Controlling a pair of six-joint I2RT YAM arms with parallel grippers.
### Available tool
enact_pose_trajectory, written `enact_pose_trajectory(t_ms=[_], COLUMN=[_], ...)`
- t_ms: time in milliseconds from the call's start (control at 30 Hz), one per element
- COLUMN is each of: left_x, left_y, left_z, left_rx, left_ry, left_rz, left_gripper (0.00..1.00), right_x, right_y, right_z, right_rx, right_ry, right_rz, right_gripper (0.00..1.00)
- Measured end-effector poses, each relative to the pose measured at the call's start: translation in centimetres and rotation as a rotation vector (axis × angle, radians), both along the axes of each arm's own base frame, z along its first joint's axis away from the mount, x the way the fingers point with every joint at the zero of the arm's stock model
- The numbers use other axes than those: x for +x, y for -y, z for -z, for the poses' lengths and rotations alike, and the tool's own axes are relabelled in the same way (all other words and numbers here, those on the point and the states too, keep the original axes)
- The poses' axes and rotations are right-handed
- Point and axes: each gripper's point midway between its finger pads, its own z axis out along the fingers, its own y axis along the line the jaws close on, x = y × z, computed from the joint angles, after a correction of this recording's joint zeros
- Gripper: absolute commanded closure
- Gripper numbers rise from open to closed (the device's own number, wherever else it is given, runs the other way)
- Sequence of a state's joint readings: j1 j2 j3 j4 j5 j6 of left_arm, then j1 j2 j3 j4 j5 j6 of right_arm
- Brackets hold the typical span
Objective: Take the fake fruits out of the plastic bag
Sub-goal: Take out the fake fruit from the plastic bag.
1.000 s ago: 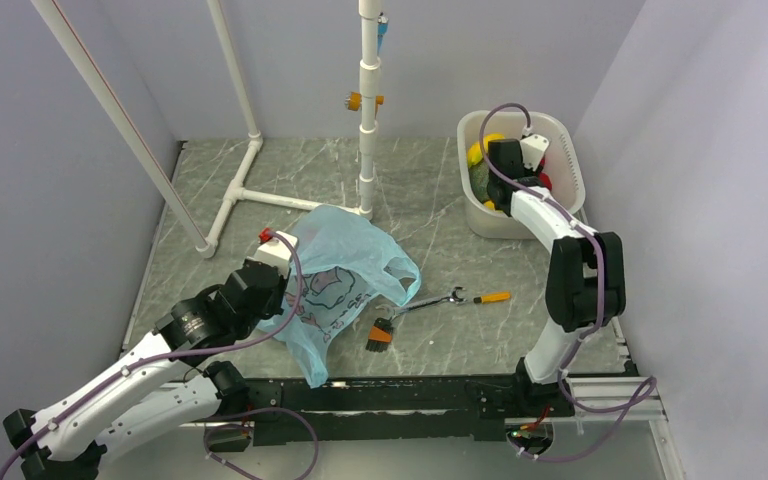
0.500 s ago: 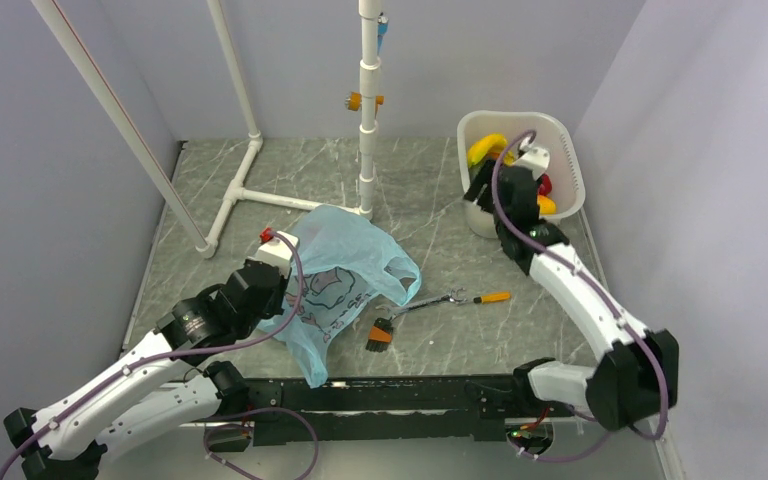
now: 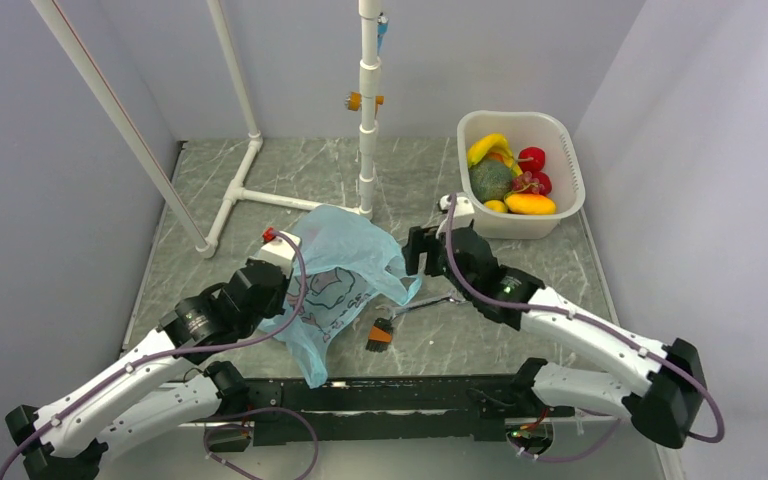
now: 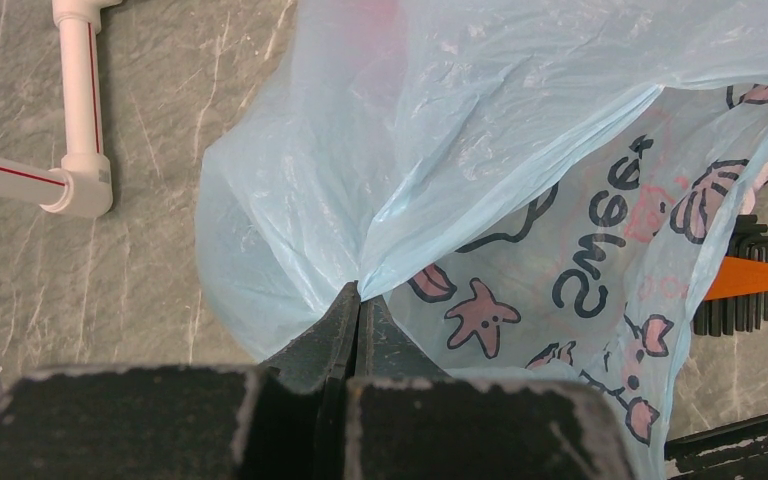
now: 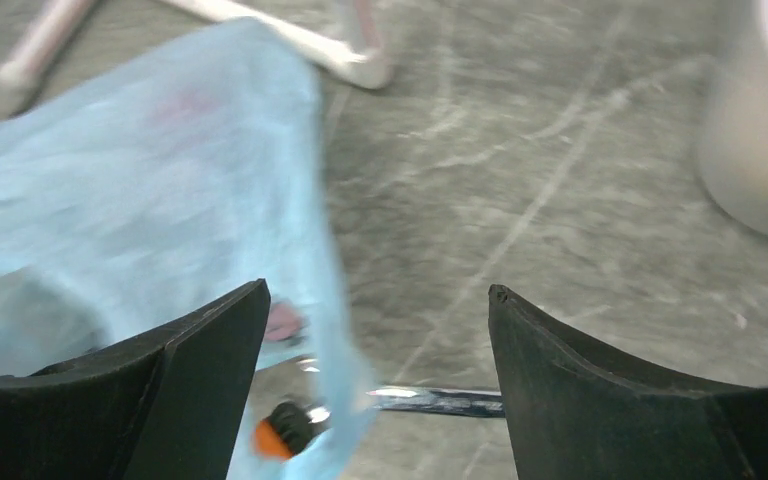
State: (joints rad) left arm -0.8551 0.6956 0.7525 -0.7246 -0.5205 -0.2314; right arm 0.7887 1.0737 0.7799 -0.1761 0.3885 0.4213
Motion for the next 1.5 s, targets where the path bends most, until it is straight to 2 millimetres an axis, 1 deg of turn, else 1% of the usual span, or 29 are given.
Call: enact_pose_trajectory(t_ms=[167,200,300,333,400,467,533,600,633,700,767,867,967,1067,1133,1200,1233,1333,1467,1500], left_x=[0.0,0.0,0.0,0.0,0.0,0.0,0.0,0.0,0.0,-0.1,-0.1,0.0,0.0,0.0,0.1,0.1,0.1,0.1,0.1,0.1], left_y=[0.0,0.0,0.0,0.0,0.0,-0.1,-0.1,-0.3,-0.4,-0.6,-0.7,-0.8,-0.8,-0.8,-0.9,-0.9,-0.9,-0.9,-0.9,-0.8], left_z=[0.0,0.0,0.0,0.0,0.0,0.0,0.0,-0.2,-0.3,-0.6,-0.8,-0.9,-0.8,-0.7,-0.7,-0.7,-0.7,-0.8,-0.6,-0.6], left_rx=[-0.001,-0.001,0.000,0.000,0.000,0.001,0.000,-0.003,-0.007,-0.014,-0.018,-0.021,-0.023,-0.020,-0.018,-0.018,-0.019,-0.019,-0.015,-0.012], left_ry=[0.001,0.001,0.000,0.000,0.000,-0.001,0.001,0.009,0.014,0.027,0.034,0.037,0.035,0.033,0.034,0.035,0.034,0.035,0.031,0.029], left_rz=[0.000,0.000,-0.001,-0.001,-0.001,-0.003,-0.005,-0.009,-0.012,-0.019,-0.024,-0.029,-0.037,-0.042,-0.046,-0.048,-0.048,-0.048,-0.049,-0.049], left_gripper=[1.00,1.00,1.00,1.00,1.00,1.00,1.00,1.00,1.00,1.00,1.00,1.00,1.00,1.00,1.00,1.00,1.00,1.00,1.00,1.00], right_x=[-4.5,-5.7,-8.9,-9.6,-11.5,-13.2,-14.4,-15.1,-15.1,-14.4,-13.4,-11.9,-10.5,-8.9,-7.3,-5.3,-4.5,-2.4,-1.3,-1.3], right_y=[-5.1,-6.4,-9.5,-10.3,-12.5,-14.7,-16.5,-18.1,-18.6,-19.7,-20.3,-20.8,-21.8,-23.0,-23.6,-23.8,-23.9,-24.2,-25.3,-25.6], right_z=[-4.8,-5.9,-7.9,-8.1,-8.2,-7.7,-6.5,-4.6,-3.8,-1.5,1.0,4.2,6.1,7.2,7.7,8.0,8.2,8.3,8.0,8.0], right_rx=[0.025,0.029,0.039,0.038,0.035,0.025,0.011,-0.021,-0.035,-0.078,-0.135,-0.213,-0.264,-0.270,-0.265,-0.255,-0.252,-0.229,-0.181,-0.167], right_ry=[0.116,0.145,0.208,0.221,0.256,0.283,0.298,0.295,0.290,0.280,0.269,0.260,0.271,0.281,0.282,0.284,0.287,0.312,0.371,0.385], right_rz=[-0.208,-0.263,-0.410,-0.443,-0.541,-0.626,-0.689,-0.730,-0.733,-0.716,-0.672,-0.609,-0.561,-0.529,-0.501,-0.465,-0.452,-0.433,-0.441,-0.445], right_gripper=[0.13,0.12,0.12,0.13,0.13,0.16,0.22,0.26,0.28,0.35,0.37,0.35,0.32,0.27,0.22,0.18,0.15,0.11,0.02,0.01])
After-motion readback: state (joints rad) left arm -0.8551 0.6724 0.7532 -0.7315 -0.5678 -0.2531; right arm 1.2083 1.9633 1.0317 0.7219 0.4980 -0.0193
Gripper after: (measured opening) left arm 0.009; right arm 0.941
